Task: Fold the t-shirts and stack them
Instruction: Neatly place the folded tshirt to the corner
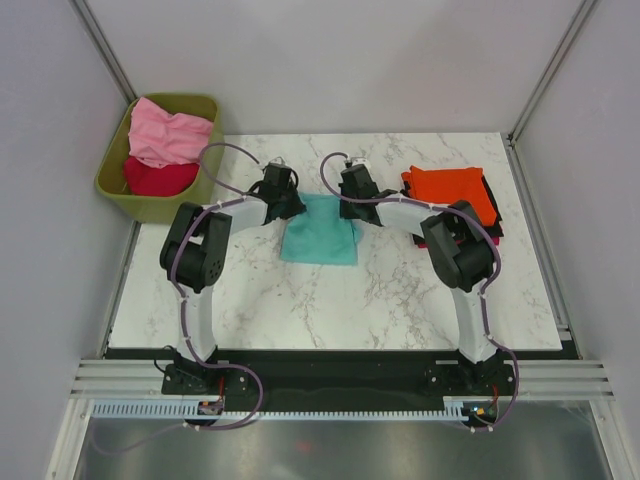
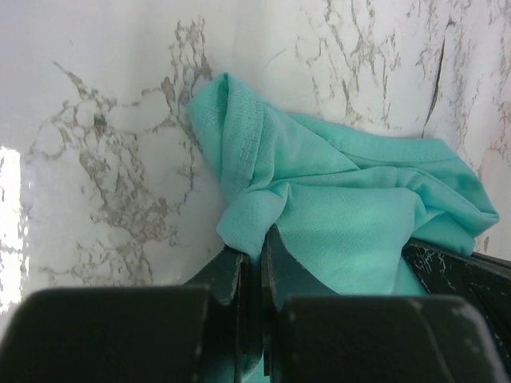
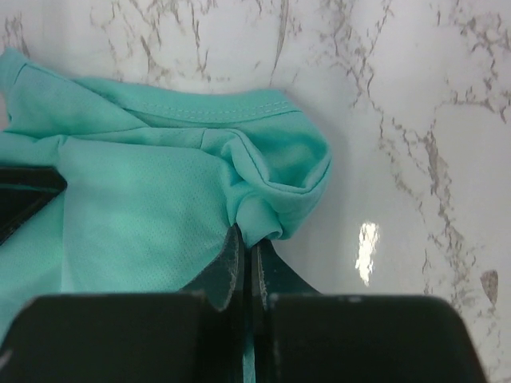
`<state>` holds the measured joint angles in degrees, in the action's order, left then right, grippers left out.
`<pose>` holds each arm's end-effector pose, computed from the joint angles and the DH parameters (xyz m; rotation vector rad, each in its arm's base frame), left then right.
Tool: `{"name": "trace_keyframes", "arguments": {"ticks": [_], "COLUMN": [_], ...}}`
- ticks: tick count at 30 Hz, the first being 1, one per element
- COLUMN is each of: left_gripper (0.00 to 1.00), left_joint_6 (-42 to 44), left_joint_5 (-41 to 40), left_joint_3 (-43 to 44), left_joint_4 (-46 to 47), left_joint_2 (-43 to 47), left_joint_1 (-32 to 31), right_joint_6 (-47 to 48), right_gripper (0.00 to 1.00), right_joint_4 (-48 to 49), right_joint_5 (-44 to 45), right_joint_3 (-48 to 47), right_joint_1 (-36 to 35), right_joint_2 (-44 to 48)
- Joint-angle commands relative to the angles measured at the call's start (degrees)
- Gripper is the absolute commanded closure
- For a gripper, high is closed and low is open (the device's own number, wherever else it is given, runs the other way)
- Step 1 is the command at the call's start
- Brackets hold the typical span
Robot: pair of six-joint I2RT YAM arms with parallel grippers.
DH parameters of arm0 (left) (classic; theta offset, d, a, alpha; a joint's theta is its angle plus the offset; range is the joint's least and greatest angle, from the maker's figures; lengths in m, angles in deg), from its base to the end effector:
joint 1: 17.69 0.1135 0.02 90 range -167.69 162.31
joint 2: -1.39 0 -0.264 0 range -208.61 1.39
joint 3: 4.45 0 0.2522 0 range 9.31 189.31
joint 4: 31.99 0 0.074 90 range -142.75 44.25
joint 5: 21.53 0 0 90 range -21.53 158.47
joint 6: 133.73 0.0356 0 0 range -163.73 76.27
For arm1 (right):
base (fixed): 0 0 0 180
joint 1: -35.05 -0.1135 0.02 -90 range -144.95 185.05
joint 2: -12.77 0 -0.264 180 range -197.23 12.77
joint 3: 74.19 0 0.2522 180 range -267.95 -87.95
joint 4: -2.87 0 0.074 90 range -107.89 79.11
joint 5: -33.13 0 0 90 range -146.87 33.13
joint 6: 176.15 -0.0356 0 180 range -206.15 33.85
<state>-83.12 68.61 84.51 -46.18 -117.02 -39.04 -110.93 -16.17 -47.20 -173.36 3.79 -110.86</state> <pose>0.4140 -0.1619 0.1461 -0.3741 2.3644 -0.5207 0.4091 0.2413 0.1538 -0.0472 2.3349 0.2968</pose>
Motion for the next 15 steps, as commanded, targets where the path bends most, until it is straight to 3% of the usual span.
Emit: {"name": "trace_keyframes", "arguments": {"ticks": [1, 15], "left_gripper": [0.98, 0.98], "left_joint_6": [3.4, 3.7], "left_joint_5": [-3.8, -7.3], "left_joint_3": [-2.3, -10.7], "left_joint_4": [-5.3, -0.5], "left_joint_2": [3.1, 17.1], "left_joint_1": [-2.7, -8.2], "right_joint_6": [1.2, -2.0], "right_gripper": [1.0, 1.0], "right_joint_4": [1.8, 3.4], "right_joint_5": [-4.0, 0.5], "right_joint_3": [3.6, 14.1], "right_joint_1": [-0.8, -0.8], "right_joint_2": [5.1, 19.7]}}
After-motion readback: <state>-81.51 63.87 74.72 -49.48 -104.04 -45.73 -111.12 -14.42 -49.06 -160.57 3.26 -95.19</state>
